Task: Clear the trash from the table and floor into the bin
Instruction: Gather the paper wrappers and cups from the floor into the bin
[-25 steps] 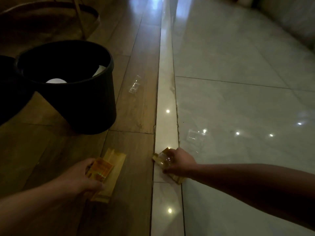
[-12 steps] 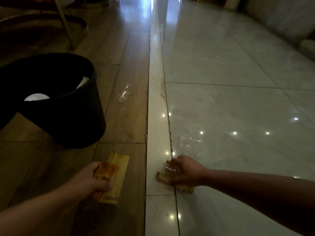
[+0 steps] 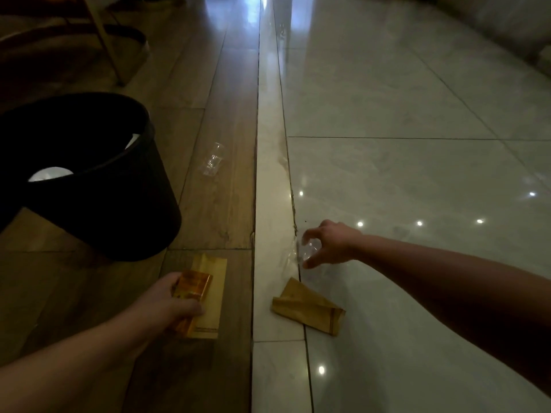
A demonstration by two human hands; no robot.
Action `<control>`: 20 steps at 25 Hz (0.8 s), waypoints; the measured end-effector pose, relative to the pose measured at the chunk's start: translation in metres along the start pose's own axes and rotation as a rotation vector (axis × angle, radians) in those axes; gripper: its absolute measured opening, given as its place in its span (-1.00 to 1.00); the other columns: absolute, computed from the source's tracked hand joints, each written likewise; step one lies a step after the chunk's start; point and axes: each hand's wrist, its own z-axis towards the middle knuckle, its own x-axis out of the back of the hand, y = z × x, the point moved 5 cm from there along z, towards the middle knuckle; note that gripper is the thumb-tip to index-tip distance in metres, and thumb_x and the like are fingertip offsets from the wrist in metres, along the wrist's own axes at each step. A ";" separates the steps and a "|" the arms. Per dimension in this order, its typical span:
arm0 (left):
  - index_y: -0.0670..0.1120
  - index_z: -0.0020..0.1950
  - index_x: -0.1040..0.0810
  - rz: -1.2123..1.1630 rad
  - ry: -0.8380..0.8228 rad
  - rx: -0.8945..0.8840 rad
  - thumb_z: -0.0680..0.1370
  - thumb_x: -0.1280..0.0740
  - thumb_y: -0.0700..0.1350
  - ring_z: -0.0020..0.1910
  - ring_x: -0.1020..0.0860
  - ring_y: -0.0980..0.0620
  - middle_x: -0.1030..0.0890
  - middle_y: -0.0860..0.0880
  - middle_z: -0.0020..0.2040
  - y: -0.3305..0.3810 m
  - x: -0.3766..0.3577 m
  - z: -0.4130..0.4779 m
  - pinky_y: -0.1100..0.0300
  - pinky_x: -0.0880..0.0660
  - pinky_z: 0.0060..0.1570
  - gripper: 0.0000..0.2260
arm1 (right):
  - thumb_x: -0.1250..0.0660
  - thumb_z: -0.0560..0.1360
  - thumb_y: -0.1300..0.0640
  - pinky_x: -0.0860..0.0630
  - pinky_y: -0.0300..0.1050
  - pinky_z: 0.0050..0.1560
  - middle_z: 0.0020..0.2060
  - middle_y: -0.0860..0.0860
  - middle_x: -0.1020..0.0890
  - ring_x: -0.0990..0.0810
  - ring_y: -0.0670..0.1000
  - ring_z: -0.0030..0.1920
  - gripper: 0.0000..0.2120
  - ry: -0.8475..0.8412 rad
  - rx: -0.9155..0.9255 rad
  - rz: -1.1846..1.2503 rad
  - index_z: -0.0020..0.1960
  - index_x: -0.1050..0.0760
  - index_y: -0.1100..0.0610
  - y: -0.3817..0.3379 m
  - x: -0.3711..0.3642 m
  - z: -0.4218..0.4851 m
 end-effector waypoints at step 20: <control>0.35 0.27 -0.37 -0.043 -0.029 -0.216 0.56 -0.28 0.01 0.12 -0.47 -0.06 -0.38 0.03 0.30 0.052 -0.007 -0.002 0.10 -0.51 -0.19 -0.65 | -0.39 0.27 -0.35 -0.54 -0.15 -0.08 0.07 -0.09 -0.44 -0.46 -0.07 0.02 -0.53 0.322 0.416 0.133 0.10 -0.50 -0.17 -0.140 0.023 -0.042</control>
